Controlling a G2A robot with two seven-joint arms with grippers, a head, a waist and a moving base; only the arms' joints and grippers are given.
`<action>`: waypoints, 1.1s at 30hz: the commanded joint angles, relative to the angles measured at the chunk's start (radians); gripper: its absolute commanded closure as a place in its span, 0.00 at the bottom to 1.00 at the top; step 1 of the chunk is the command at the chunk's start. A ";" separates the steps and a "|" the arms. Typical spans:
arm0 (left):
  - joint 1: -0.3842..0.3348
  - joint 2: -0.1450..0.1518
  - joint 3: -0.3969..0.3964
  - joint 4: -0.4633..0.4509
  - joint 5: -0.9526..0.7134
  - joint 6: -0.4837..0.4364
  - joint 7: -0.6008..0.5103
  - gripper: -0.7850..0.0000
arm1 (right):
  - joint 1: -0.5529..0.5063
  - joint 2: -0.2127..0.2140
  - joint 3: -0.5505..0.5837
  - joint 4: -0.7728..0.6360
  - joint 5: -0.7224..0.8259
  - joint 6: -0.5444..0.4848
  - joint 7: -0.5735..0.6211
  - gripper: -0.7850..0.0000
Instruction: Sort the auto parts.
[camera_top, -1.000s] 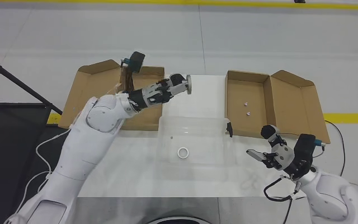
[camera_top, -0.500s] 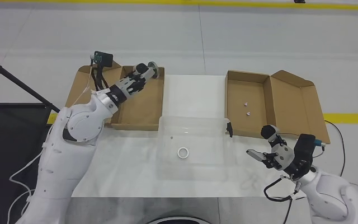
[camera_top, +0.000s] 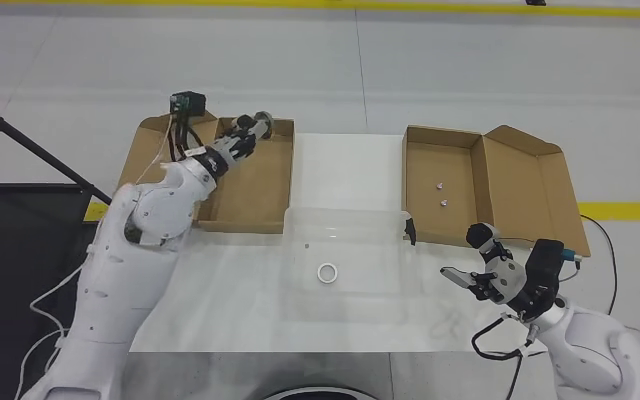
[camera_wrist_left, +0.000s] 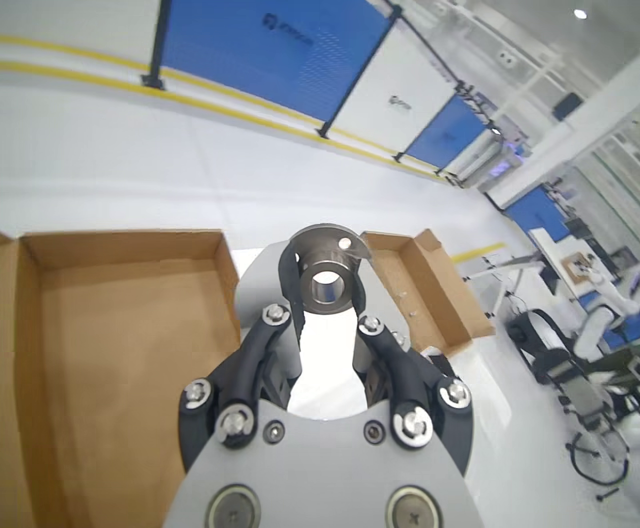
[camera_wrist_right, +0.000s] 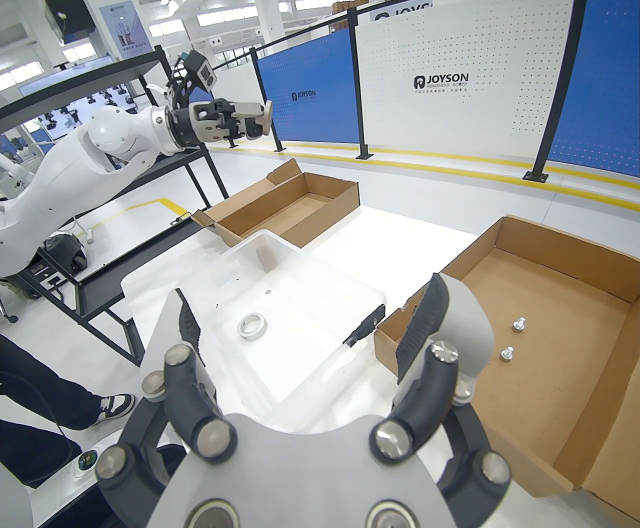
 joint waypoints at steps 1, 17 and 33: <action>-0.038 -0.001 0.012 0.056 0.032 0.072 -0.045 1.00 | 0.000 0.000 0.000 0.000 0.000 0.000 0.000 0.00; -0.320 -0.045 0.234 0.442 0.297 0.316 -0.290 1.00 | 0.000 0.000 0.000 0.000 0.000 0.000 0.000 0.00; -0.555 -0.128 0.411 0.788 0.330 0.243 -0.470 1.00 | 0.000 0.000 0.000 0.000 0.000 0.000 0.000 0.00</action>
